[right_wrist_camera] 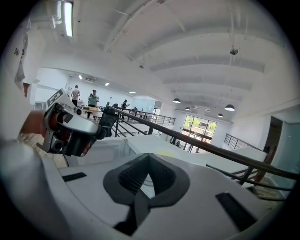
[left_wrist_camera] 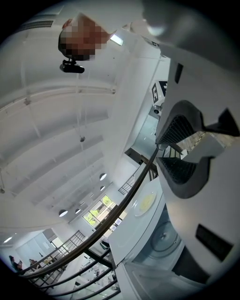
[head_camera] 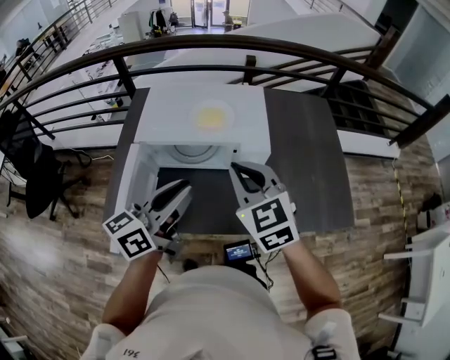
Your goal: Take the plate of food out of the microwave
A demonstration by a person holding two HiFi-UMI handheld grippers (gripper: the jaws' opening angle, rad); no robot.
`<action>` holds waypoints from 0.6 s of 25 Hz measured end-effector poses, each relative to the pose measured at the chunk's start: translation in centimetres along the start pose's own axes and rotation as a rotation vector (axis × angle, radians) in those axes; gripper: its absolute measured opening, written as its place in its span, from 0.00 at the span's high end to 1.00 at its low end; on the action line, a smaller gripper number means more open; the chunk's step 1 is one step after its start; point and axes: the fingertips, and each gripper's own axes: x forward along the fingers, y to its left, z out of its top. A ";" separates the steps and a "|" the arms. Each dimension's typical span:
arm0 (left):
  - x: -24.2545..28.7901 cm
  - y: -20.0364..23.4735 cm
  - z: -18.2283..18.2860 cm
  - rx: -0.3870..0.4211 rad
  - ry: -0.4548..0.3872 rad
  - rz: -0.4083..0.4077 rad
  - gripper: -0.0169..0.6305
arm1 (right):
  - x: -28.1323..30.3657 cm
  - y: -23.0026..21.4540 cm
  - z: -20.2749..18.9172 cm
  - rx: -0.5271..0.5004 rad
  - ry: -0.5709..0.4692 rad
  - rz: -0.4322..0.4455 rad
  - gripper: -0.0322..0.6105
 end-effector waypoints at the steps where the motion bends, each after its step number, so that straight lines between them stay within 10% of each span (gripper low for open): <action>1: -0.1 0.0 -0.2 0.004 0.003 0.004 0.84 | -0.3 0.1 -0.2 0.013 -0.002 -0.002 0.95; 15: -2.3 0.9 -3.3 0.011 0.063 0.051 0.84 | -2.8 1.3 -4.0 0.136 -0.025 -0.092 0.95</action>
